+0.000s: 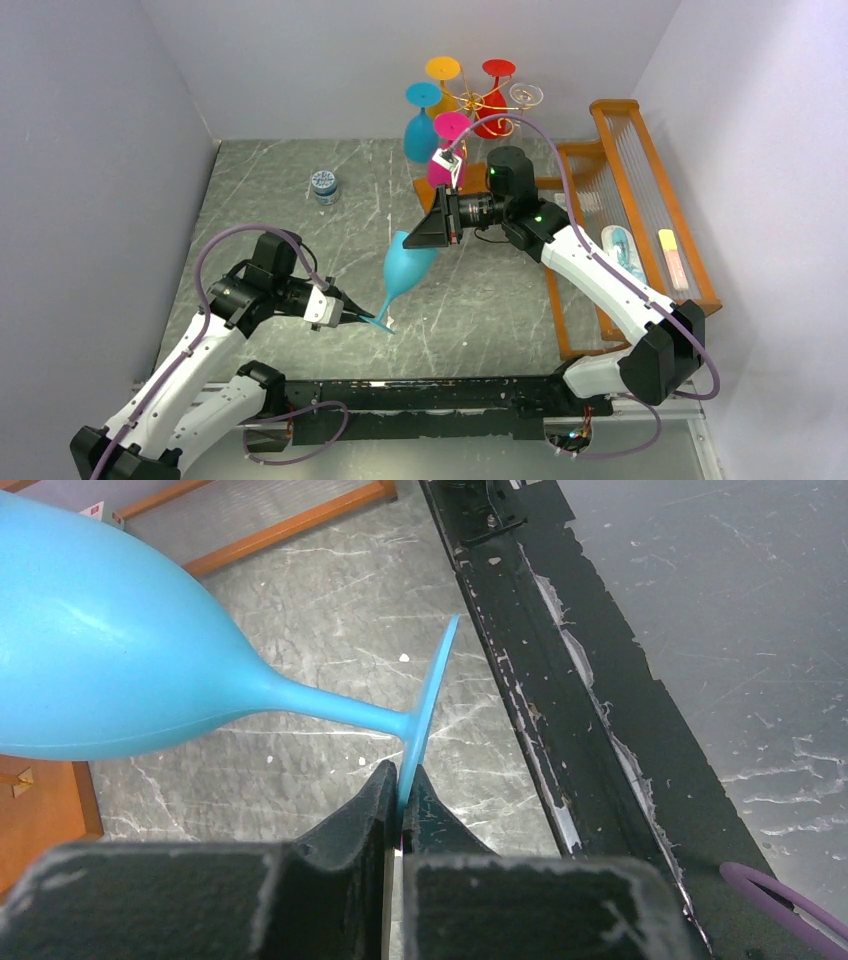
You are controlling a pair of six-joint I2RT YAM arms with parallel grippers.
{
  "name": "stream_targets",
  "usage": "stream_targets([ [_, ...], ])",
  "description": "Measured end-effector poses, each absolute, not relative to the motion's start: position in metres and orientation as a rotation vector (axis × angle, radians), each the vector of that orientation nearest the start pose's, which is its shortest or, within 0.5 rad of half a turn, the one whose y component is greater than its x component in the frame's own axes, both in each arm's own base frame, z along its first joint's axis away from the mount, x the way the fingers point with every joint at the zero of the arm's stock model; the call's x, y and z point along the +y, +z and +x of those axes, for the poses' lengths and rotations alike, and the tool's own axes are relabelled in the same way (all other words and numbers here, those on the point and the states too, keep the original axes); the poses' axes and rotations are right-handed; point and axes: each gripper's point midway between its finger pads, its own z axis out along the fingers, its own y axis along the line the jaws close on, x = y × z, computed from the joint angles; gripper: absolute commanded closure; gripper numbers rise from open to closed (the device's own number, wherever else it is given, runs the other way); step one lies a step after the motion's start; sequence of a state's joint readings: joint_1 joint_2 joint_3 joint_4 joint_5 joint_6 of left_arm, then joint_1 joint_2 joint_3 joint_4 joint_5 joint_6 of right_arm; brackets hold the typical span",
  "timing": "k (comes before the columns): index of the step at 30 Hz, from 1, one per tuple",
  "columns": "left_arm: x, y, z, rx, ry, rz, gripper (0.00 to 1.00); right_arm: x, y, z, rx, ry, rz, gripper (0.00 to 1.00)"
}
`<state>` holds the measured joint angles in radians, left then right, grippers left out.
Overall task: Take the wine glass off the wine glass rack
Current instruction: Place the wine glass at the center of the board.
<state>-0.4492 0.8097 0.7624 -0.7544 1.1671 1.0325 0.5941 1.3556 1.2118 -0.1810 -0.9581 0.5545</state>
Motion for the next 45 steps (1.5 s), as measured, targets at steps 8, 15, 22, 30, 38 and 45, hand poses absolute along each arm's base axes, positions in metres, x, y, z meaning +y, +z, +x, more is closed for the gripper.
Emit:
stream_targets([
  [8, -0.216, 0.211, 0.108, 1.071, -0.991, 1.672, 0.95, 0.328, 0.312, 0.201, 1.956, 1.67, -0.816, 0.86],
  [15, -0.216, 0.211, 0.109, 1.067, -0.981, 1.677, 0.95, 0.328, 0.318, 0.195, 1.952, 1.708, -0.837, 1.0],
  [22, -0.215, 0.209, 0.111, 1.077, -0.971, 1.679, 0.87, 0.327, 0.318, 0.194, 1.958, 1.702, -0.845, 1.0],
  [30, -0.215, 0.209, 0.111, 1.107, -0.985, 1.675, 0.62, 0.325, 0.32, 0.19, 1.958, 1.675, -0.854, 1.0],
  [38, -0.217, 0.217, 0.115, 1.089, -0.979, 1.681, 0.49, 0.325, 0.317, 0.184, 1.963, 1.646, -0.878, 1.0],
  [45, -0.216, 0.22, 0.117, 1.087, -0.95, 1.676, 0.31, 0.323, 0.307, 0.188, 2.008, 1.595, -0.856, 1.0],
])
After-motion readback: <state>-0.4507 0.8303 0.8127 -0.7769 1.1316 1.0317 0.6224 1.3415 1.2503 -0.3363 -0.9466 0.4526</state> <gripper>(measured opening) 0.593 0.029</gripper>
